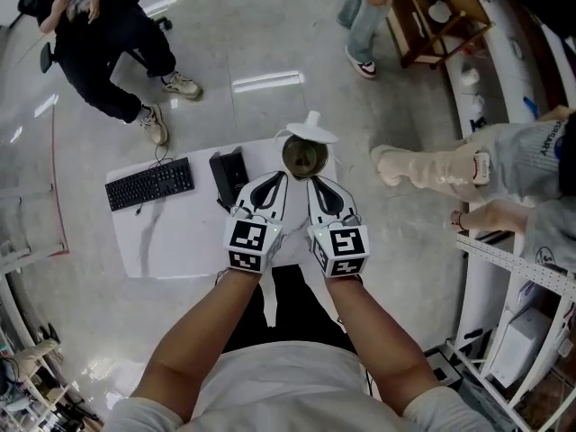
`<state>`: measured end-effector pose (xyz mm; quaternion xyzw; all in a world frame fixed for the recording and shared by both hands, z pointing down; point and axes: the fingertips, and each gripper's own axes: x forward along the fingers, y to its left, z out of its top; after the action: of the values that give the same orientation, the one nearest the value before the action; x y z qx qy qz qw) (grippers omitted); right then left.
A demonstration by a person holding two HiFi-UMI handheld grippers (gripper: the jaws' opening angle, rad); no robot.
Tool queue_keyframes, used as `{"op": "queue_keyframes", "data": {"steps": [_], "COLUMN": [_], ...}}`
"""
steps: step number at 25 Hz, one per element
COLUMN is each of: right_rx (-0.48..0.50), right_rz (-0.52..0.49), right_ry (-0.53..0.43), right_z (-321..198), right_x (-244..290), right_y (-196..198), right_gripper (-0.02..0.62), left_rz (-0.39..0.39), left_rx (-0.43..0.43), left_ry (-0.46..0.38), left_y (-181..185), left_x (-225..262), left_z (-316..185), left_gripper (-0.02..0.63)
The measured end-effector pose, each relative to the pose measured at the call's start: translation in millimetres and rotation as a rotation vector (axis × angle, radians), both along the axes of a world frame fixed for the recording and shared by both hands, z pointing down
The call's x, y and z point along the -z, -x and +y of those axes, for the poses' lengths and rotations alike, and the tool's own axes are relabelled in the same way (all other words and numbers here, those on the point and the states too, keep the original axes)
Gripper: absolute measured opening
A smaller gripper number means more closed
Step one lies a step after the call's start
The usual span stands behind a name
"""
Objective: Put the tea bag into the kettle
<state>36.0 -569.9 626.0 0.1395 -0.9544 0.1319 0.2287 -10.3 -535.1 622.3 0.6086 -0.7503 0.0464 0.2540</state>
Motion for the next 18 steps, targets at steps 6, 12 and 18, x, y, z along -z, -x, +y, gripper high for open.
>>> {"op": "queue_keyframes", "data": {"steps": [6, 12, 18], "right_rx": [0.024, 0.055, 0.084], "right_rz": [-0.042, -0.086, -0.146], "right_ry": [-0.045, -0.085, -0.100], "right_z": [11, 35, 63], "right_x": [57, 109, 158], "right_y": [-3, 5, 20], "right_gripper": [0.017, 0.017, 0.017], "left_rz": [-0.030, -0.057, -0.093], "left_rx": [-0.017, -0.043, -0.012], "left_ry": [-0.043, -0.058, -0.107], "left_y": [-9, -11, 3], "left_x": [55, 95, 145], "left_z": [14, 47, 73], "left_gripper": [0.008, 0.008, 0.008]}}
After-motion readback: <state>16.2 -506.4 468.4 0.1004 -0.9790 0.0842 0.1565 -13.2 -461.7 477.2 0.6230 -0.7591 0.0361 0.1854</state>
